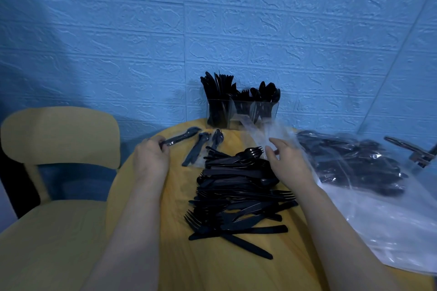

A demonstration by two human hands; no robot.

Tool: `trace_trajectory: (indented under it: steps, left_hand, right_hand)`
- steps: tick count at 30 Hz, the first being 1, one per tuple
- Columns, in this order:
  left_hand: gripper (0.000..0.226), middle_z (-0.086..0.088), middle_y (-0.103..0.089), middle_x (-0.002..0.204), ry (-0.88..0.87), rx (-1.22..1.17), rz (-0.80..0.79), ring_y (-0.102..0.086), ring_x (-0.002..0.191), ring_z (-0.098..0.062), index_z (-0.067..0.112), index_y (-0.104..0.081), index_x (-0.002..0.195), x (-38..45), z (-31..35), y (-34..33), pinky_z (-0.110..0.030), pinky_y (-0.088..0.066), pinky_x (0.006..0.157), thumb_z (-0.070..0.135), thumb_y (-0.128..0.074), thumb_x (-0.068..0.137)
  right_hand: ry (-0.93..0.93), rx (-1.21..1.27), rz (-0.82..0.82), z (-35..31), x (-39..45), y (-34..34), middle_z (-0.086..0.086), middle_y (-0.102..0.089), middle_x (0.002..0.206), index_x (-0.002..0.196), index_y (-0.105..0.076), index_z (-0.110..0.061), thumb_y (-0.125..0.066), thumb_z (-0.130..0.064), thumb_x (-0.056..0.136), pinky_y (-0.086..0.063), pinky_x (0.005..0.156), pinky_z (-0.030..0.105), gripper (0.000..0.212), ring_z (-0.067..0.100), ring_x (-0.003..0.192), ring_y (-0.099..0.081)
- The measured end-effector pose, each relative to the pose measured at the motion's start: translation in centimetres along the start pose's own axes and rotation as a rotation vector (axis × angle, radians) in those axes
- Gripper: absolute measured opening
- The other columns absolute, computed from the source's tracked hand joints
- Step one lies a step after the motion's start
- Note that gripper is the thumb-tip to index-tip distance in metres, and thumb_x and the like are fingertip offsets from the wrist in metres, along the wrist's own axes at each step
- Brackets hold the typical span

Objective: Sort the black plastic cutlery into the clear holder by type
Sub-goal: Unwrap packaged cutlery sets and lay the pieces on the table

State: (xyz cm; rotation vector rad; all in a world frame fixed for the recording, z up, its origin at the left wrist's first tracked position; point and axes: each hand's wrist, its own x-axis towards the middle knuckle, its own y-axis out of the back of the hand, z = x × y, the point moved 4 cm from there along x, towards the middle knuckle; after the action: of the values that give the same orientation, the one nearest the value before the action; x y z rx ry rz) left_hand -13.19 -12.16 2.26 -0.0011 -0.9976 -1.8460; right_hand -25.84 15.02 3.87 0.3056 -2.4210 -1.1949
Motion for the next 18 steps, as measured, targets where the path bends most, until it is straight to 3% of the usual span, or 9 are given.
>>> trace_trajectory:
  steps: [5, 8, 11, 15, 18]
  left_hand:
    - [0.023, -0.009, -0.069, 0.104, 0.027, -0.301, 0.149, -0.062, 0.092, -0.019, 0.008, -0.069, 0.11, -0.8, 1.9, 1.5, -0.015, -0.04, 0.076, 0.011, -0.056, 0.092]
    - [0.019, 0.004, -0.068, 0.096, -0.04, -0.504, 0.06, -0.057, 0.08, 0.001, 0.016, -0.07, 0.105, -1.7, 4.4, 1.4, 0.0, -0.037, 0.066, 0.01, -0.059, 0.091]
    - [0.022, 0.016, -0.063, 0.089, -0.133, -0.581, -0.051, -0.054, 0.078, 0.013, 0.023, -0.07, 0.102, -2.8, 6.6, 0.5, 0.0, -0.038, 0.065, 0.007, -0.062, 0.088]
    - [0.024, 0.006, -0.067, 0.098, -0.21, -0.606, -0.125, -0.056, 0.084, 0.004, 0.023, -0.071, 0.1, -3.6, 8.0, -0.7, -0.003, -0.04, 0.071, 0.005, -0.065, 0.086]
    - [0.028, 0.005, -0.068, 0.101, -0.228, -0.642, -0.154, -0.059, 0.091, -0.006, 0.031, -0.069, 0.094, -3.7, 8.0, -1.0, -0.008, -0.043, 0.076, 0.005, -0.066, 0.085]
  right_hand:
    - [-0.001, -0.033, -0.089, 0.1, -0.1, -0.5, 0.011, -0.061, 0.127, 0.136, -0.05, -0.014, -0.039, -0.037, 0.101, -0.041, 0.09, 0.028, 0.044, 0.025, 0.116, -0.055]
    - [0.039, 0.014, -0.02, -0.3, -0.2, 0.0, 0.01, -0.065, 0.118, 0.13, -0.057, -0.013, -0.042, -0.034, 0.1, -0.038, 0.075, 0.021, 0.039, 0.021, 0.107, -0.06]
    - [0.076, 0.095, 0.062, -0.5, -0.2, 0.6, 0.005, -0.068, 0.107, 0.12, -0.063, -0.014, -0.045, -0.031, 0.099, -0.036, 0.073, 0.018, 0.033, 0.018, 0.1, -0.061]
    - [0.024, 0.232, 0.144, -0.5, -0.1, 1.3, 0.0, -0.066, 0.082, 0.108, -0.068, -0.013, -0.044, -0.029, 0.1, -0.04, 0.064, 0.027, 0.03, 0.019, 0.08, -0.06]
    - [-0.068, 0.574, 0.192, -0.4, -0.1, 1.6, 0.0, -0.071, 0.094, 0.112, -0.066, -0.009, -0.035, -0.031, 0.103, -0.049, 0.082, 0.026, 0.039, 0.015, 0.09, -0.066]
